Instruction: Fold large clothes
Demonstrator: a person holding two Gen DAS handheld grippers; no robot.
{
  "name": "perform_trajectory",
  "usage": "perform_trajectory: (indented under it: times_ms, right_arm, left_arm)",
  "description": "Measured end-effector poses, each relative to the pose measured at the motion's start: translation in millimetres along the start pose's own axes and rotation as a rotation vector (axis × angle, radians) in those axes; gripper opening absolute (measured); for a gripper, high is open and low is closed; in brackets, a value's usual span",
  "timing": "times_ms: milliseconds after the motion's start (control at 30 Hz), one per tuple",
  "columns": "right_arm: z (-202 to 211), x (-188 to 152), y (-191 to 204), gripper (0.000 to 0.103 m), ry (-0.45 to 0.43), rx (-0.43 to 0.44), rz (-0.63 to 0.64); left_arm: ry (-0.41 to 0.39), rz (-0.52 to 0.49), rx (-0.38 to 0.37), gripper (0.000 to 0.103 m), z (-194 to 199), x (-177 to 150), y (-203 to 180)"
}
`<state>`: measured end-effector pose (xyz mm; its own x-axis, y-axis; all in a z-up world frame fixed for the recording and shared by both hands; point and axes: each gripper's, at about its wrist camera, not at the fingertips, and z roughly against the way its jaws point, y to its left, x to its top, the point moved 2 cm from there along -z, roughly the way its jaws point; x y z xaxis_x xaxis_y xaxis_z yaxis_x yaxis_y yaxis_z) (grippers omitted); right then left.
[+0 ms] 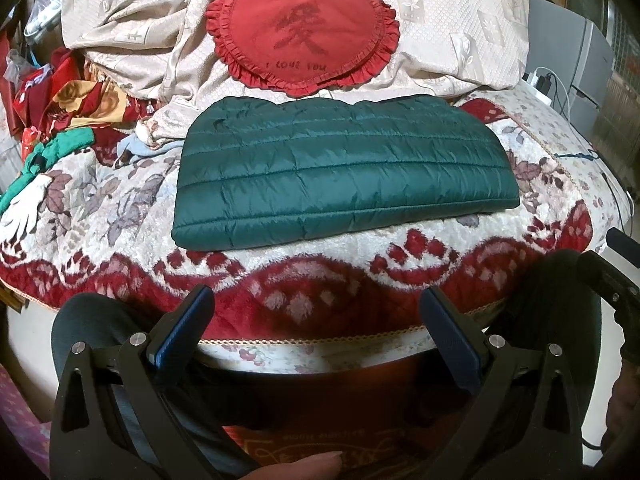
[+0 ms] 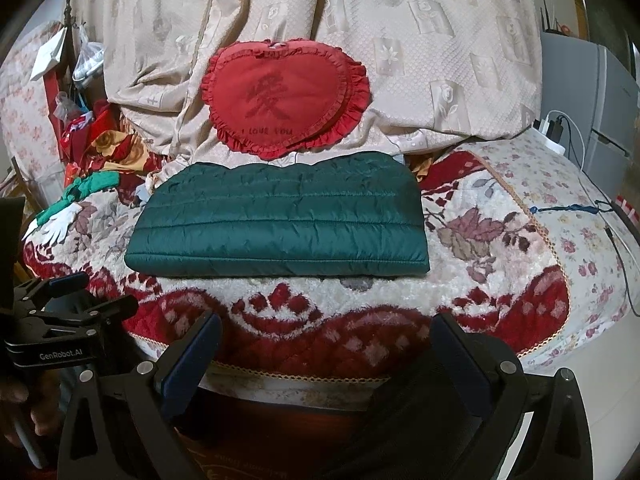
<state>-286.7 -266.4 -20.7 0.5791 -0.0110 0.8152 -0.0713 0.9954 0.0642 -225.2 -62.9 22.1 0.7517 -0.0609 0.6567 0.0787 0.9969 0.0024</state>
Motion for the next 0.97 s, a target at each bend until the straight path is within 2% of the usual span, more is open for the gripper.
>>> perform_trajectory:
  times_ms: [967]
  right_arm:
    - [-4.3,-1.7,-0.5,0.103,0.007,0.001,-0.002]
  left_arm:
    - [0.015,-0.006,-0.019,0.103,-6.3,-5.6,4.0]
